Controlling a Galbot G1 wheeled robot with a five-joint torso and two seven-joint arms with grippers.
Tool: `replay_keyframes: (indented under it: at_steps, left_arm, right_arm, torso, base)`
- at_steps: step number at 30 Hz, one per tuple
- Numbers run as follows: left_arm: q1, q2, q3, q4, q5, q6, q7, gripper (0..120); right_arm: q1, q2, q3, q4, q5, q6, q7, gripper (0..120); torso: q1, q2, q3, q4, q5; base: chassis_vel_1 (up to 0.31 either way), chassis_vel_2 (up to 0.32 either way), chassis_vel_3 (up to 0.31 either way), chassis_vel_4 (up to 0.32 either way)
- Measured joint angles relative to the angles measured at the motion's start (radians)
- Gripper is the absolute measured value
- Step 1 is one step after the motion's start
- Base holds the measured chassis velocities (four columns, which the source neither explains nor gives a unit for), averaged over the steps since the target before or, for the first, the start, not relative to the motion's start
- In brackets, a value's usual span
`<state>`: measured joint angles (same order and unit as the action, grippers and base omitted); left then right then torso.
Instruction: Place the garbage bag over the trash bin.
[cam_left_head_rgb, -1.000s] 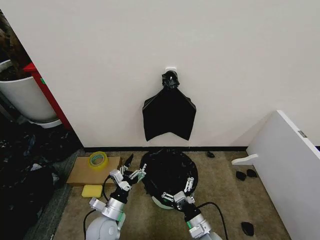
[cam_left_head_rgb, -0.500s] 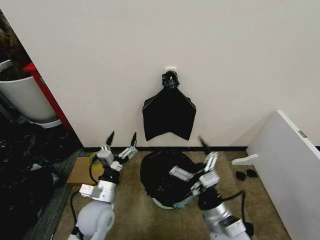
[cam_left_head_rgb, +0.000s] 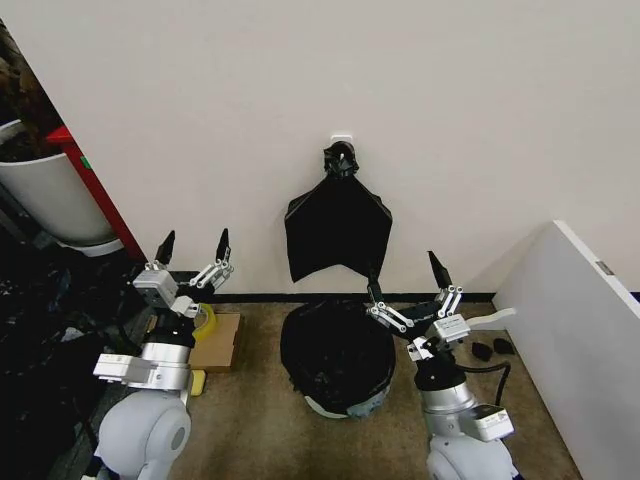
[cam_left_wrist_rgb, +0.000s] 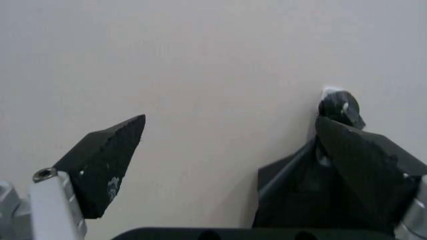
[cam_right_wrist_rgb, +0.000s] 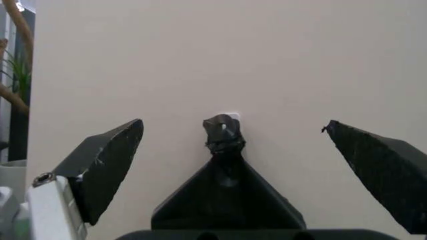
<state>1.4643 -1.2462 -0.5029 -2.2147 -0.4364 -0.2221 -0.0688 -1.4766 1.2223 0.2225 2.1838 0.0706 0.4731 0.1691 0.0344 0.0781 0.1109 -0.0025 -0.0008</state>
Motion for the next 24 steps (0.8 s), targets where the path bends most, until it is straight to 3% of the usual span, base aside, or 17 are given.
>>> replay_keyframes:
  at_steps: [24]
  left_arm:
    - [0.027, -0.018, 0.027, 0.048, 0.023, -0.053, 0.047, 100]
  right_arm:
    - [0.005, 0.013, 0.000, -0.043, -0.051, 0.007, 0.006, 100]
  torso:
    - [0.000, 0.000, 0.000, 0.0000, 0.0001]
  base:
    - [0.000, 0.000, 0.000, 0.000]
